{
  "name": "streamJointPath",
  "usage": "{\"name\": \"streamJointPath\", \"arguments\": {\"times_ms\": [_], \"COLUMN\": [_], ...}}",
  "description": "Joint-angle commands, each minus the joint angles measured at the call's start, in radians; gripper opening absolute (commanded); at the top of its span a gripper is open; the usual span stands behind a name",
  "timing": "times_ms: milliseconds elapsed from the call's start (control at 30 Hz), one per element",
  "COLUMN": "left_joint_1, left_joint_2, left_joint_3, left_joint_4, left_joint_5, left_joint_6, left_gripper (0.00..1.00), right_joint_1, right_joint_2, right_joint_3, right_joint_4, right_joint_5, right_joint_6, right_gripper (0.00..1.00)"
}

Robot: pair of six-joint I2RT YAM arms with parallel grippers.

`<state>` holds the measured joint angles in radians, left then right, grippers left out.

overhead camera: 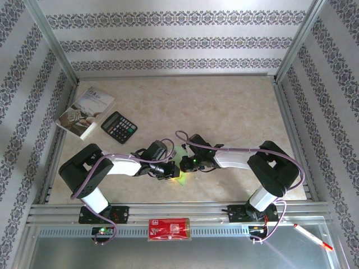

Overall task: Fold a paper plane with a square sheet of paper (pick it up from the middle)
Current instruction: Third fold the triangle at the center of the table.

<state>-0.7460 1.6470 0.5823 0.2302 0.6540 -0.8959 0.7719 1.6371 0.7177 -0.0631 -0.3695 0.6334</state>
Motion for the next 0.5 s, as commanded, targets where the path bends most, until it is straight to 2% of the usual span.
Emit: {"name": "streamJointPath", "arguments": {"times_ms": [0,233,467], "left_joint_1": [-0.017,0.019,0.018], "left_joint_2": [-0.032,-0.127,-0.096], "left_joint_3": [-0.031,-0.047,-0.038], "left_joint_4": [0.011,0.009,0.041], "left_joint_5": [-0.015,-0.065,-0.037], "left_joint_6": [-0.011,-0.016,-0.013], "left_gripper": [0.15,0.18,0.17], "right_joint_1": [-0.015,-0.033,-0.055], "right_joint_2": [0.045,0.054,0.076], "right_joint_3": [-0.031,0.005,0.036], "right_joint_4": [-0.049,-0.028,-0.017], "right_joint_5": [0.07,0.073,0.064], "right_joint_6": [0.017,0.025,0.02], "right_gripper": [0.02,0.02,0.02]}}
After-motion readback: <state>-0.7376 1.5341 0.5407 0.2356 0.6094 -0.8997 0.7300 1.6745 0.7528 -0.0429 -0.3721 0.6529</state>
